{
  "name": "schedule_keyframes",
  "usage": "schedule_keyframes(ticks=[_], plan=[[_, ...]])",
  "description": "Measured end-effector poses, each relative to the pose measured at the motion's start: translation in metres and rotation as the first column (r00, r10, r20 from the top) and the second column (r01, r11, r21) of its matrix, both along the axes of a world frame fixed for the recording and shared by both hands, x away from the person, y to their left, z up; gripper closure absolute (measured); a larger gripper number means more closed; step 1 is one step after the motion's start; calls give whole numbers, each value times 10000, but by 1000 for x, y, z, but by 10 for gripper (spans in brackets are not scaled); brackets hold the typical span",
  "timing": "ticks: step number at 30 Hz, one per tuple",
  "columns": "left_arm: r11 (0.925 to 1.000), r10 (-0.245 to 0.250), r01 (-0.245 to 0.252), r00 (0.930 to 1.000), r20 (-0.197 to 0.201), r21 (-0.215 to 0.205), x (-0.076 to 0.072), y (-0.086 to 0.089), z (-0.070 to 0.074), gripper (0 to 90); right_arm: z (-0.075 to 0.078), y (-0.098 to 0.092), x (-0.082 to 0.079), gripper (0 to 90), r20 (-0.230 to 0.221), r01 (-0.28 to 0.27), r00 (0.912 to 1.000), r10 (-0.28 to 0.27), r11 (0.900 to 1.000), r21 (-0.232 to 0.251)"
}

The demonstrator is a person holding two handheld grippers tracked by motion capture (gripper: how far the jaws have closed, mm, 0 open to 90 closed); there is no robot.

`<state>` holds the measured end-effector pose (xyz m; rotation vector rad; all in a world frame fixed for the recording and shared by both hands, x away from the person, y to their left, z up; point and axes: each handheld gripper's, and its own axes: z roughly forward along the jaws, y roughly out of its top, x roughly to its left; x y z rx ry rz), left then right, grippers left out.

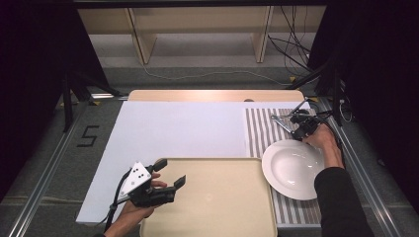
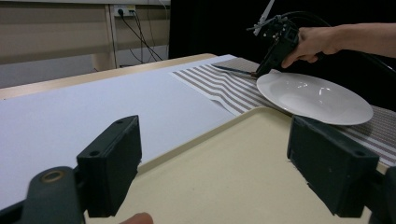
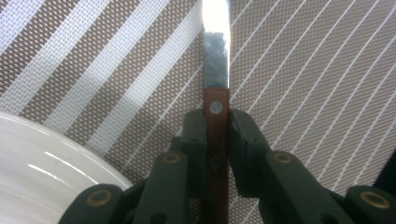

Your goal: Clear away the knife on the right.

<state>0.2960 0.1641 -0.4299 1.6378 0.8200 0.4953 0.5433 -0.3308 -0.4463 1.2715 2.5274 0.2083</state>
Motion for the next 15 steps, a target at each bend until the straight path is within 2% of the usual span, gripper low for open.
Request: schedule_keyframes(ticks=[3,4,7,9,10,15], plan=[[10000,-10,10,10000,8,7,0,0,0,176,3,-1,0,779,234,-9,9997,14,9998,-192],[10000,-15,15,10000,16,18,0,0,0,175,5,-2,-1,779,482,28,9988,-13,9995,-305],[10000,0,0,10000,2,2,0,0,0,176,8,-3,-2,779,749,8,9972,17,9994,-334],[10000,1,-1,10000,0,-3,0,0,0,175,13,-4,-3,779,994,30,9950,-1,9996,-289],[10000,-2,2,10000,4,2,0,0,0,175,17,-4,-6,779,1246,53,9922,-39,9999,-112],[10000,5,-5,10000,5,15,0,0,0,175,28,1,-15,779,1702,-214,9852,208,9998,14]])
